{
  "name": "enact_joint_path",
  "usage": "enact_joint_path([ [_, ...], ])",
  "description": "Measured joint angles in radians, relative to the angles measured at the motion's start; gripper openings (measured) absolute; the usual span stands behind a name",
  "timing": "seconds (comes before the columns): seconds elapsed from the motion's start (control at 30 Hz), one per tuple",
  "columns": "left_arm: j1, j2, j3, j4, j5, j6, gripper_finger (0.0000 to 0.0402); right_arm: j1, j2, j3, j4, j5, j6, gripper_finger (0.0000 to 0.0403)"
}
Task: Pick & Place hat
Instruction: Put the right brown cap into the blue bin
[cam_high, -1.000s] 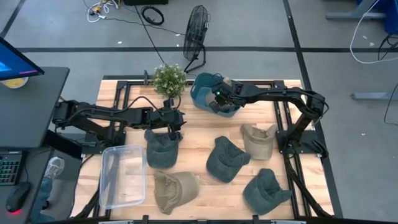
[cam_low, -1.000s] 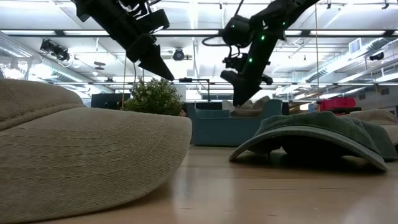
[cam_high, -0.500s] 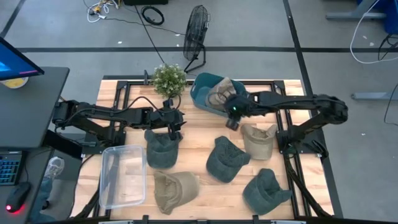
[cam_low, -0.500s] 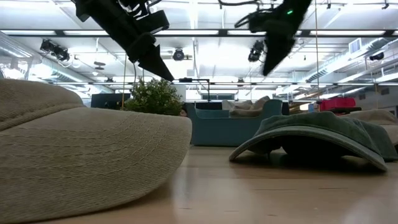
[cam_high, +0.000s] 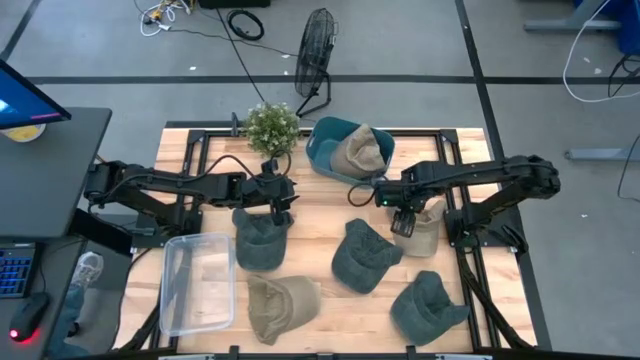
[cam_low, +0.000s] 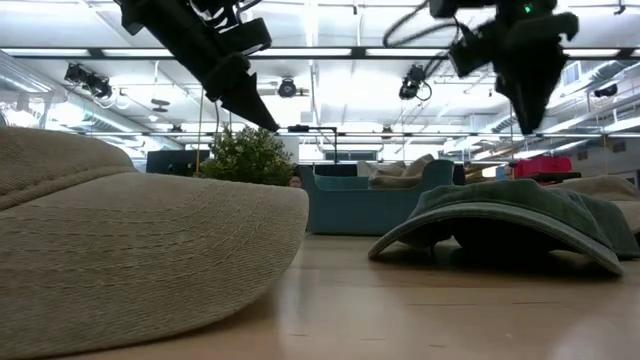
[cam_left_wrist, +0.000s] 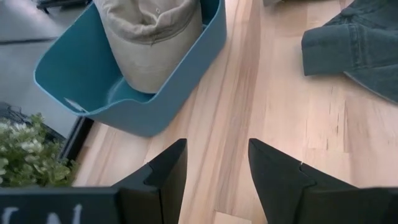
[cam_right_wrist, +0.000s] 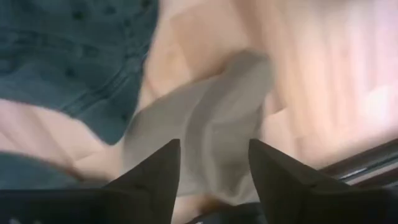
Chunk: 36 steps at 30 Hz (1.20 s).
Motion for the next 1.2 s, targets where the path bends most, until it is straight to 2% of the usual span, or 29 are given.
enact_joint_path([
  [0.17,0.000,0.000,0.000,-0.005,0.000,-0.026,0.0174,-0.004,0.002,-0.136,0.059,-0.005,0.071,0.0212],
  [0.43,0.000,0.000,0.000,-0.005,0.000,-0.026,0.0174,-0.015,0.001,-0.326,0.191,-0.015,0.107,0.0206],
  [0.53,0.000,0.000,0.000,-0.005,0.000,-0.026,0.0174,-0.015,0.001,-0.366,0.218,0.004,0.123,0.0192],
  [0.63,0.000,0.000,0.000,-0.005,0.000,-0.025,0.0174,-0.015,0.001,-0.371,0.227,-0.004,0.141,0.0153],
  [0.83,0.000,0.000,0.000,-0.006,0.000,-0.025,0.0174,-0.017,0.001,-0.316,0.217,-0.113,0.093,0.0017],
  [0.9,0.000,0.000,0.000,-0.006,0.000,-0.025,0.0174,-0.017,0.001,-0.275,0.197,-0.127,0.080,0.0014],
  [1.0,0.000,0.000,0.000,-0.006,0.000,-0.025,0.0174,-0.017,0.001,-0.189,0.144,-0.089,0.079,0.0017],
  [1.2,0.000,0.000,0.000,-0.005,0.000,-0.025,0.0174,-0.017,0.001,0.033,0.084,-0.081,0.056,0.0007],
])
